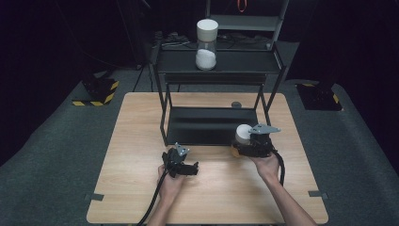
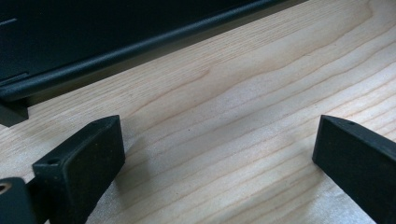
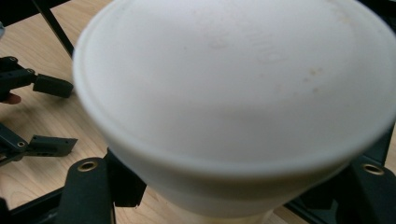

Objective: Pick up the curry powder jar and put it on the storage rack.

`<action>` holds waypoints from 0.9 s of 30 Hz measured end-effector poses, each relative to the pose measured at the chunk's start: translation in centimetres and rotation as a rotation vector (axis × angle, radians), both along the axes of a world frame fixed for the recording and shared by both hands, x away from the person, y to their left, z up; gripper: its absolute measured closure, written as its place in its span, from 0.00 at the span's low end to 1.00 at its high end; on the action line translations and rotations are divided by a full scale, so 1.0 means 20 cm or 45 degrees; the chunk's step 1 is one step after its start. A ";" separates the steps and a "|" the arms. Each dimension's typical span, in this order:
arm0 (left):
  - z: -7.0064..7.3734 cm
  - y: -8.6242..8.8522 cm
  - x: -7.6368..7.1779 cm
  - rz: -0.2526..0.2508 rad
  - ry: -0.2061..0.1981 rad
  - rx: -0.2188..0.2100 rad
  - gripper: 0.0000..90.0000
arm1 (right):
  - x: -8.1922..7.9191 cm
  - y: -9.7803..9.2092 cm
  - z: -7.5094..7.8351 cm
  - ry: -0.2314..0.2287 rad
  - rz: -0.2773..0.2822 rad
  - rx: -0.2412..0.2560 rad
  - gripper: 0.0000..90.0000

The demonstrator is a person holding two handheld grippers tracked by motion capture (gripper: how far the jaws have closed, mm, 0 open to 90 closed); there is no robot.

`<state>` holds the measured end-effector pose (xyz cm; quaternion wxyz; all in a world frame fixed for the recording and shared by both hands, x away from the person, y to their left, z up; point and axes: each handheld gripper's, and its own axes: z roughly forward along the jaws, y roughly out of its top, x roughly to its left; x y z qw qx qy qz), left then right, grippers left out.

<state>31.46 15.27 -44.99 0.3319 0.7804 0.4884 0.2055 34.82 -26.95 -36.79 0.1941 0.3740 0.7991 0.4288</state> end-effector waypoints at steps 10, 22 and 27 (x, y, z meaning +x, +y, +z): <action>0.00 0.00 0.00 0.001 0.000 0.000 0.02 | 0.02 -0.02 0.11 -0.003 0.016 0.011 0.36; 0.00 0.00 0.00 0.001 0.000 -0.002 0.02 | 0.05 -0.05 0.24 -0.004 0.018 0.016 0.36; 0.00 0.00 0.00 0.001 0.000 0.000 0.02 | 0.05 -0.05 0.28 -0.007 0.015 0.009 0.36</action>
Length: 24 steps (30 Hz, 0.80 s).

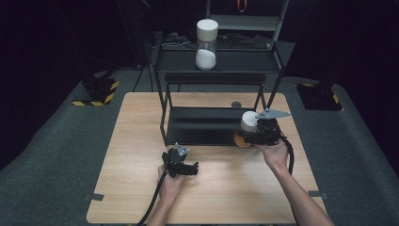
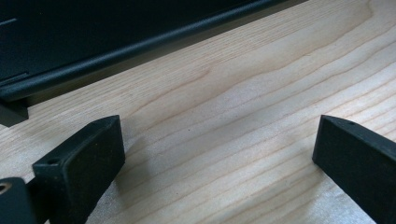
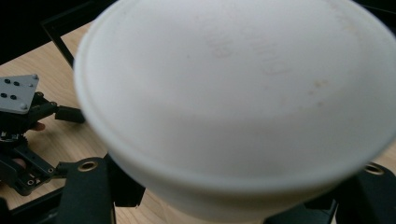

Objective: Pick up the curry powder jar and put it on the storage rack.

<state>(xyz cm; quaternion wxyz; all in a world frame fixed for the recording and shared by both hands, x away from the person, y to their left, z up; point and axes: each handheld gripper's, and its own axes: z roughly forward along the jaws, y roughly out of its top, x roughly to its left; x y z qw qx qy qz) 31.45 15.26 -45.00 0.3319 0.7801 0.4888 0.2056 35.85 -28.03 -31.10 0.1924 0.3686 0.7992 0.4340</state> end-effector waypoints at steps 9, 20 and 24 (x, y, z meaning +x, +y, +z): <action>0.00 0.00 0.00 -0.001 0.000 -0.001 0.02 | 0.01 -0.02 0.13 -0.022 -0.001 -0.003 0.36; 0.00 0.00 0.00 -0.001 0.000 0.001 0.02 | 0.02 -0.02 0.26 -0.028 0.023 -0.013 0.36; 0.00 0.00 0.00 -0.001 0.000 0.000 0.02 | 0.04 -0.02 0.33 -0.032 0.037 -0.018 0.36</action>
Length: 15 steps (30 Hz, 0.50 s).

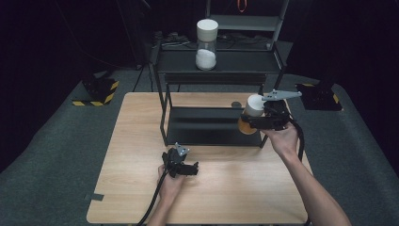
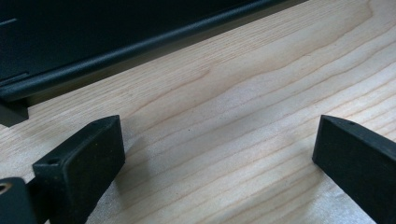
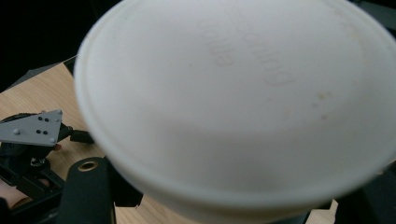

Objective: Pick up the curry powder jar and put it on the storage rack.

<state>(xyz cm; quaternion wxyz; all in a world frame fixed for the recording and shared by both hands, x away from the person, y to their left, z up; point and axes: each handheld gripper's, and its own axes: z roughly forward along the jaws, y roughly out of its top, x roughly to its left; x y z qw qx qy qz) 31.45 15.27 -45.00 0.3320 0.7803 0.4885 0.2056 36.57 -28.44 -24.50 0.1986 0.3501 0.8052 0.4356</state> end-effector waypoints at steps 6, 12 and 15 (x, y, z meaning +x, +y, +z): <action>0.00 0.00 0.00 -0.001 0.000 0.001 0.02 | 0.01 0.00 0.09 -0.017 0.018 -0.011 0.36; 0.00 0.00 0.00 0.000 0.001 0.000 0.02 | 0.02 0.01 0.17 -0.029 0.038 -0.010 0.36; 0.00 0.00 0.00 0.000 0.000 0.000 0.02 | 0.02 0.02 0.20 -0.033 0.046 -0.013 0.36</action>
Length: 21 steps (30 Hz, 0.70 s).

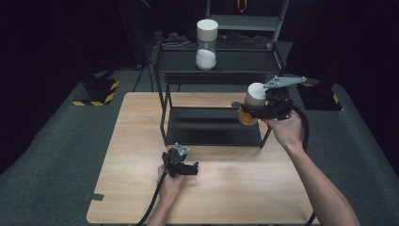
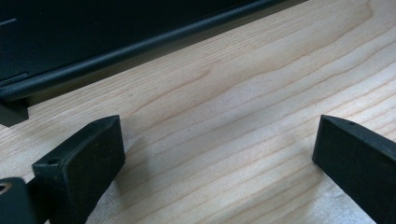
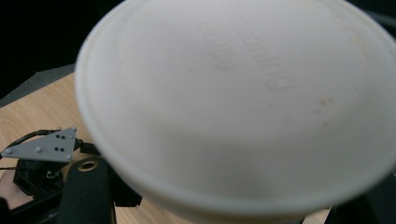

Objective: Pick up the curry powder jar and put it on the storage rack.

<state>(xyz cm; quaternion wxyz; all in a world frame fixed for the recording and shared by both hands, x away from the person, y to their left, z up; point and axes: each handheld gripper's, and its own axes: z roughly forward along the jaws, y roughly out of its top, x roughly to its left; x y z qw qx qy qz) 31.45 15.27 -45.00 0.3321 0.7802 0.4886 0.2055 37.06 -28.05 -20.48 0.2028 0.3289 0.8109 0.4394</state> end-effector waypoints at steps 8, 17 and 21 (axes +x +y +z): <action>0.00 0.00 0.00 0.003 -0.001 -0.002 0.02 | 0.06 0.01 0.15 0.031 0.050 -0.010 0.36; 0.00 0.00 0.00 0.001 -0.002 0.000 0.02 | 0.10 0.03 0.27 0.028 0.043 -0.016 0.36; 0.00 0.00 0.00 0.000 0.001 0.000 0.02 | 0.12 0.05 0.34 0.032 0.048 -0.016 0.36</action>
